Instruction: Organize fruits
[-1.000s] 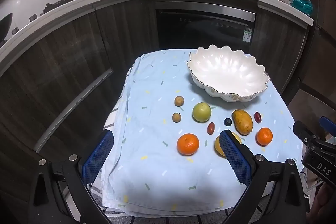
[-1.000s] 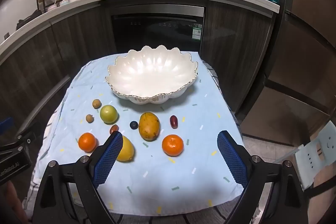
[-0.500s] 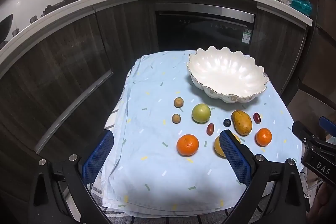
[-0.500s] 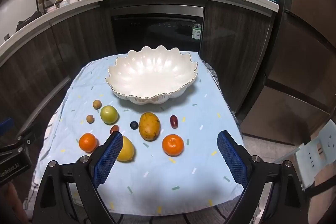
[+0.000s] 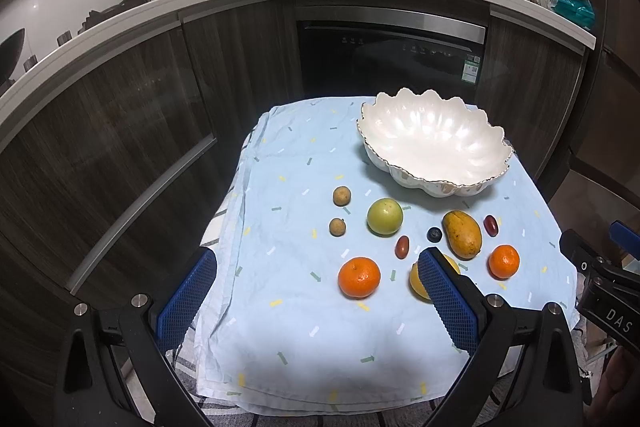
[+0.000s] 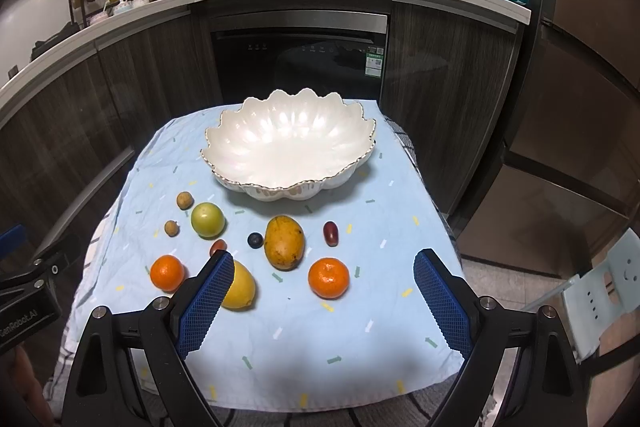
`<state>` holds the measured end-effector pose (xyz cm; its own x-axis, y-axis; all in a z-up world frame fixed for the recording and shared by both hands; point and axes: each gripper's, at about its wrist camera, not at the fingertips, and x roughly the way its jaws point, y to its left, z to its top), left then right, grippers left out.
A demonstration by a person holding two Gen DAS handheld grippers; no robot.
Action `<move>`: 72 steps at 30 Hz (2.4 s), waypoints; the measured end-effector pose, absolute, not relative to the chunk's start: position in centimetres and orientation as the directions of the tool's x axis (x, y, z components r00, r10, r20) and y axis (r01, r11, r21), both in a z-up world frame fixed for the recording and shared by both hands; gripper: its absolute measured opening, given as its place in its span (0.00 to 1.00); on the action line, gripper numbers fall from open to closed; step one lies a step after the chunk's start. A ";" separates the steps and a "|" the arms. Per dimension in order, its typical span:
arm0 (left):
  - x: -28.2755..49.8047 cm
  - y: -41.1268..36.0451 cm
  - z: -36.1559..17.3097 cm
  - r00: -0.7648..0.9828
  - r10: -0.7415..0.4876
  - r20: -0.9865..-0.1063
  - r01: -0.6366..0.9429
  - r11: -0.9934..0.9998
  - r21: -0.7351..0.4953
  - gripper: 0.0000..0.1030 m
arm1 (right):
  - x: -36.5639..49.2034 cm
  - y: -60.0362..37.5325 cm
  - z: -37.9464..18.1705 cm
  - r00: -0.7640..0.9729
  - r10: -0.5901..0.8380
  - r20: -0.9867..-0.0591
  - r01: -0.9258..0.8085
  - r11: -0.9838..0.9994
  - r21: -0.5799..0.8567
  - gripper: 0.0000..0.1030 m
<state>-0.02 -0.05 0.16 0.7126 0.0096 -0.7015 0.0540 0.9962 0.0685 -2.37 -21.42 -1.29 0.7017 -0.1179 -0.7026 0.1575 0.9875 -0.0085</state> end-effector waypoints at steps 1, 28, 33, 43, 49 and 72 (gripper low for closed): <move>-0.1 -0.1 0.1 0.713 0.010 -0.701 0.054 0.996 0.069 1.00 | -2.4 -21.4 -1.3 0.702 -0.118 -0.702 0.157 0.988 -0.009 0.90; -0.5 -0.1 0.6 0.731 0.015 -0.682 0.054 0.995 0.079 1.00 | -2.9 -21.5 -0.6 0.727 -0.118 -0.676 0.157 0.988 -0.004 0.90; -0.5 -0.1 0.7 0.732 0.016 -0.681 0.053 0.995 0.080 1.00 | -2.9 -21.5 -0.5 0.727 -0.118 -0.677 0.157 0.988 -0.004 0.90; -0.6 -0.1 0.8 0.734 0.016 -0.679 0.055 0.995 0.083 1.00 | -2.9 -21.6 -0.5 0.727 -0.117 -0.677 0.160 0.987 0.001 0.90; -0.6 -0.1 0.8 0.734 0.016 -0.679 0.055 0.995 0.083 1.00 | -2.9 -21.6 -0.6 0.726 -0.117 -0.678 0.160 0.987 0.001 0.90; 0.1 -0.4 0.3 0.727 0.023 -0.686 0.066 0.992 0.104 0.99 | -2.2 -21.8 -1.4 0.716 -0.115 -0.688 0.155 0.988 -0.003 0.90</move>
<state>0.09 -0.35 0.34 0.7271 0.0233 -0.6861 0.0664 0.9923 0.1041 -2.17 -21.75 -1.38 0.7165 -0.1151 -0.6880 0.1554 0.9878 -0.0034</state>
